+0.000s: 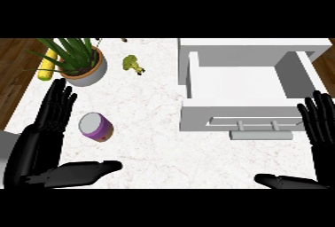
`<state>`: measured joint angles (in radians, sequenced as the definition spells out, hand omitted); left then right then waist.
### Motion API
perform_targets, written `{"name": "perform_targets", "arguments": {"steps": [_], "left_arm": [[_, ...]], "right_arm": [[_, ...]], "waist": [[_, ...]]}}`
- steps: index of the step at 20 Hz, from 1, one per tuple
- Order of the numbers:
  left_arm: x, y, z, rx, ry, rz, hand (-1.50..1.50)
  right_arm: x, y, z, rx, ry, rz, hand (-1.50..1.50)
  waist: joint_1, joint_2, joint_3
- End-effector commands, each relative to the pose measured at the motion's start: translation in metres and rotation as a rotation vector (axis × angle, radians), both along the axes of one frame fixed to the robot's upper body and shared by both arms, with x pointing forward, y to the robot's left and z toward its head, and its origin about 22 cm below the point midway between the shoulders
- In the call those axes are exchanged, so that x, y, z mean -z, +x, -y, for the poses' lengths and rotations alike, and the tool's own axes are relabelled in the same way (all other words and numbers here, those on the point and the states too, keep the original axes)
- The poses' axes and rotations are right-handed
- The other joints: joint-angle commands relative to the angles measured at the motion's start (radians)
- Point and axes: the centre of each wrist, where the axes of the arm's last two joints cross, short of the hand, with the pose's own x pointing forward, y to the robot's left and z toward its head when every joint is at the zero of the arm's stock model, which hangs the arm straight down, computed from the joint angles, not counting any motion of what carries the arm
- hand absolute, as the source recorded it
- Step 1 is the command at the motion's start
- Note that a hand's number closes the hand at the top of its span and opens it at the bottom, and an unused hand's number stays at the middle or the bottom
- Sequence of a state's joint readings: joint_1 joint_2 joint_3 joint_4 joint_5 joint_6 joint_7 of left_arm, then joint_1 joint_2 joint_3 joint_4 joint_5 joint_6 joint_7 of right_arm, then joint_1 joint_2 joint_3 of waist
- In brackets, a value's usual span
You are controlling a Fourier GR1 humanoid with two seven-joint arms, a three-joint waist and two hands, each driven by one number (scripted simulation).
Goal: Pick up the can, place it into the drawer and close the drawer
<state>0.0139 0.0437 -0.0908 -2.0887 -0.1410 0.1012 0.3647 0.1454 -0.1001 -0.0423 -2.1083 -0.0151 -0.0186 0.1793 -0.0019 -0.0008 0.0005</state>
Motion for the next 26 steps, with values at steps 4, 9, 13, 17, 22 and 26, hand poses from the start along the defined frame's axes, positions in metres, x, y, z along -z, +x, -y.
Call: {"name": "perform_targets", "arguments": {"steps": [4,9,13,17,22,26], "left_arm": [[-0.01,-0.005,-0.013,-0.041,-0.049,-0.029,-1.5],[0.015,-0.009,-0.002,-0.087,-0.046,-0.065,-1.5],[0.009,0.019,-0.009,-0.092,-0.045,-0.051,-1.5],[0.026,0.033,-0.023,-0.103,-0.027,-0.073,-1.5],[0.032,0.041,-0.024,-0.1,-0.042,-0.081,-1.5],[0.076,0.048,-0.012,-0.096,-0.053,-0.064,-1.5]], "right_arm": [[0.018,-0.018,-0.007,-0.021,-0.01,-0.019,-1.5],[0.016,-0.027,0.022,0.013,0.002,-0.015,-1.5],[0.024,-0.026,0.03,0.0,-0.011,-0.007,-1.5],[0.023,-0.028,0.01,0.028,-0.003,-0.021,-1.5],[0.024,-0.029,0.024,0.011,-0.012,-0.019,-1.5],[0.037,-0.031,0.033,0.014,-0.006,-0.026,-1.5]], "waist": [[0.0,0.0,0.0],[-0.001,0.0,0.0],[-0.002,0.0,0.0],[-0.003,0.0,-0.001],[-0.002,0.0,0.0],[-0.005,0.001,-0.001]]}}
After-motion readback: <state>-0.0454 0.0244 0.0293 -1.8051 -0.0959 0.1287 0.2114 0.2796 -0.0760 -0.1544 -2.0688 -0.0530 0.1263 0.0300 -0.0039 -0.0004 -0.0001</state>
